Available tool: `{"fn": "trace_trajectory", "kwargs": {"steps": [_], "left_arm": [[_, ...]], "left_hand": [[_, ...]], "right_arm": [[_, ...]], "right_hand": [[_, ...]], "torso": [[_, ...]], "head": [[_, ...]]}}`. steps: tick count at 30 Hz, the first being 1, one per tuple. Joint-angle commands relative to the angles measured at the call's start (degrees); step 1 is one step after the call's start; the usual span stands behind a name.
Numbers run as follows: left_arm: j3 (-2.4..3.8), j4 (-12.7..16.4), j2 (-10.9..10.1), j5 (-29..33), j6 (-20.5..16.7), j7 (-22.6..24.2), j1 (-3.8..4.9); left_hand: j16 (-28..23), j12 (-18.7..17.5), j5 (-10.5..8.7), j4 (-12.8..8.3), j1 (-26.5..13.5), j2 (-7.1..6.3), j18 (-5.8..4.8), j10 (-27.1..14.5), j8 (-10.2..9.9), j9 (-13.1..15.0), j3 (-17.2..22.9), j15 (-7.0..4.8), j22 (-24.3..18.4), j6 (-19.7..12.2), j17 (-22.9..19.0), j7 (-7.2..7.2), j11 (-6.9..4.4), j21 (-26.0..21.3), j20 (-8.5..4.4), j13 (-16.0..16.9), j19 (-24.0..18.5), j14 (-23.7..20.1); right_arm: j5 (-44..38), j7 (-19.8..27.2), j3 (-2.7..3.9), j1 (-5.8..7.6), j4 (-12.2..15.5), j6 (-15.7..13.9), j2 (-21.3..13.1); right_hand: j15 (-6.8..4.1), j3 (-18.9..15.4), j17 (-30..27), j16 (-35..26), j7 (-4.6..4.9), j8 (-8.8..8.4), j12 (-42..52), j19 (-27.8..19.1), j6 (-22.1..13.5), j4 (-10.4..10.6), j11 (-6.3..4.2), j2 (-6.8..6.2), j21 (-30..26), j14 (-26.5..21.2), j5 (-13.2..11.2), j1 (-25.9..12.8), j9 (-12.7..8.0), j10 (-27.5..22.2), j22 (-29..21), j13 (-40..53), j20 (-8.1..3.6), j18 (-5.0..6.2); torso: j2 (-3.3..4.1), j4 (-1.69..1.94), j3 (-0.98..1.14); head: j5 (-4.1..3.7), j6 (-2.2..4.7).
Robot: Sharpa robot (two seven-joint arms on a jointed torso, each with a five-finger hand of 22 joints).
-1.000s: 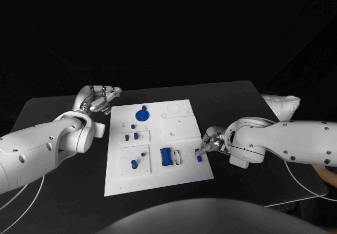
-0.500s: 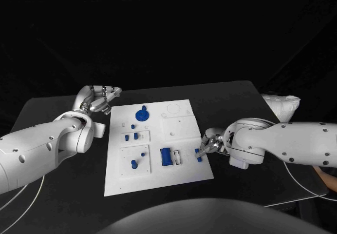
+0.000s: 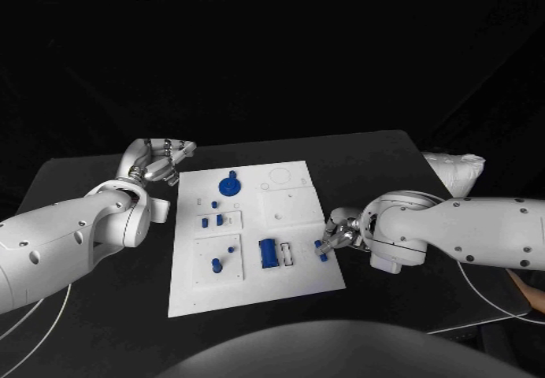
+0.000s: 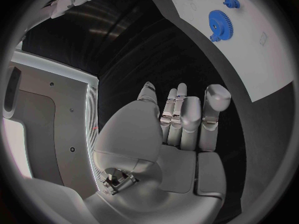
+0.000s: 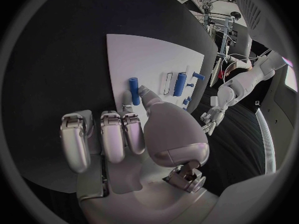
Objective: Assemble the parts on the task board
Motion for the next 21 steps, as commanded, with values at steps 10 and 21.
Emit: {"fn": "trace_trajectory", "kwargs": {"steps": [10, 21], "left_arm": [[0.05, 0.15, 0.01, -0.39, 0.71, 0.22, 0.05], [0.05, 0.13, -0.01, -0.39, 0.79, 0.21, 0.05]], "left_hand": [[-0.25, 0.07, 0.18, 0.05, 0.12, 0.23, -0.38, 0.03, 0.18, 0.04, -0.32, -0.10, 2.88, -0.26, -0.08, -0.14, -0.11, -0.33, -0.11, 0.10, -0.29, -0.36], [-0.25, 0.07, 0.18, 0.05, 0.12, 0.23, -0.38, 0.03, 0.18, 0.04, -0.32, -0.10, 2.88, -0.26, -0.08, -0.14, -0.11, -0.33, -0.11, 0.10, -0.29, -0.36]], "right_arm": [[-1.94, -5.39, -0.42, -0.56, 0.19, 1.67, 0.33], [-3.54, -4.65, -0.42, -0.57, 0.82, 1.21, 0.41]], "right_hand": [[0.24, 3.31, 15.10, 0.23, 1.34, -5.70, 0.16, 5.99, -0.49, -1.46, 0.60, -0.76, 0.26, 6.07, 1.83, 1.55, -5.02, 6.00, 15.10, 15.07, -0.16, -0.39], [2.14, 6.96, 15.10, 0.23, 3.43, -14.08, 0.16, 5.99, 0.71, -3.23, 2.61, -2.34, 0.26, 6.07, 2.52, 2.75, -14.33, 6.00, 15.10, 15.07, 1.68, -0.39]], "torso": [[0.04, -0.04, 0.03], [0.06, 0.00, 0.02]], "head": [[0.07, 0.00], [0.01, 0.00]]}}
